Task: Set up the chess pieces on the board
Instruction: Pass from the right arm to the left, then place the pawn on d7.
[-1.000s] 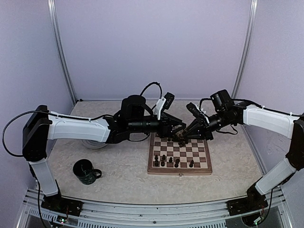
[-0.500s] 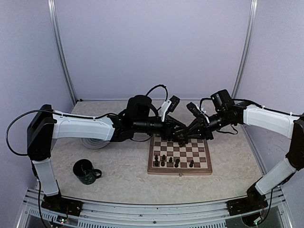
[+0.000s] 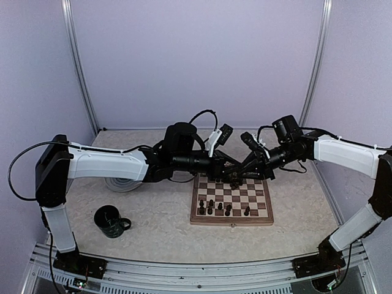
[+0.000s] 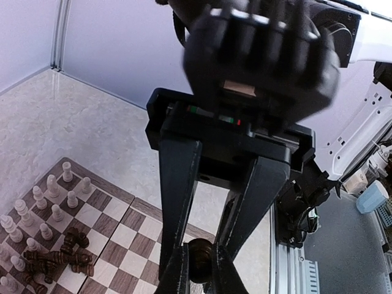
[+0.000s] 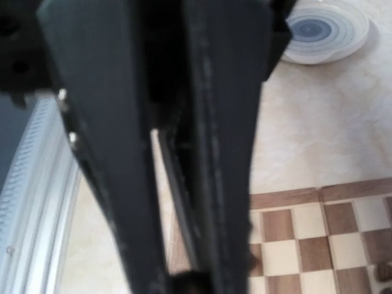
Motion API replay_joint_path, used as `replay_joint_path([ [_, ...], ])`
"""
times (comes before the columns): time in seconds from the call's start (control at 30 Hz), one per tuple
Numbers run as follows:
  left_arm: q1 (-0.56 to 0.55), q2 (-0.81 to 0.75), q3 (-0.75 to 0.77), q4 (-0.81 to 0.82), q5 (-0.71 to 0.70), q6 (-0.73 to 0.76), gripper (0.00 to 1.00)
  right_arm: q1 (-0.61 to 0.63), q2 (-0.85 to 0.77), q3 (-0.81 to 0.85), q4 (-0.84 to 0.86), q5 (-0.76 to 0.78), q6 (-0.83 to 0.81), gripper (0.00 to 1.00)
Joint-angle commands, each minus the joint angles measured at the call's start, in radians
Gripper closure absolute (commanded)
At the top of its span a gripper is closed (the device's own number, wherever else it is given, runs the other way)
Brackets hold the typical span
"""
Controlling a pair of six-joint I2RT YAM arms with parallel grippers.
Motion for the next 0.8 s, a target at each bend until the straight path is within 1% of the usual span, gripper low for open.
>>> replay_joint_path([
  [0.0,-0.002,-0.004,0.03,-0.078,-0.037,0.044,0.94,-0.051,-0.06,-0.036,0.006,0.056,-0.01,0.67],
  [0.1,0.001,-0.023,0.031,-0.163,-0.089,0.092,0.95,-0.12,-0.111,-0.091,0.034,0.056,-0.015,0.57],
  [0.17,0.002,-0.029,0.031,-0.22,-0.122,0.119,0.95,-0.178,-0.132,-0.115,0.055,0.06,-0.011,0.54],
  [0.27,-0.002,-0.025,0.043,-0.313,-0.164,0.158,0.96,-0.262,-0.142,-0.122,0.082,0.062,0.008,0.52],
  [0.33,-0.01,-0.009,0.067,-0.396,-0.192,0.191,0.96,-0.292,-0.144,-0.119,0.104,0.113,0.032,0.51],
  [0.47,-0.03,0.052,0.162,-0.546,-0.229,0.248,0.96,-0.306,-0.148,-0.124,0.127,0.207,0.041,0.51],
  [0.77,-0.109,0.257,0.443,-0.795,-0.335,0.357,0.96,-0.306,-0.139,-0.129,0.118,0.21,0.025,0.5],
])
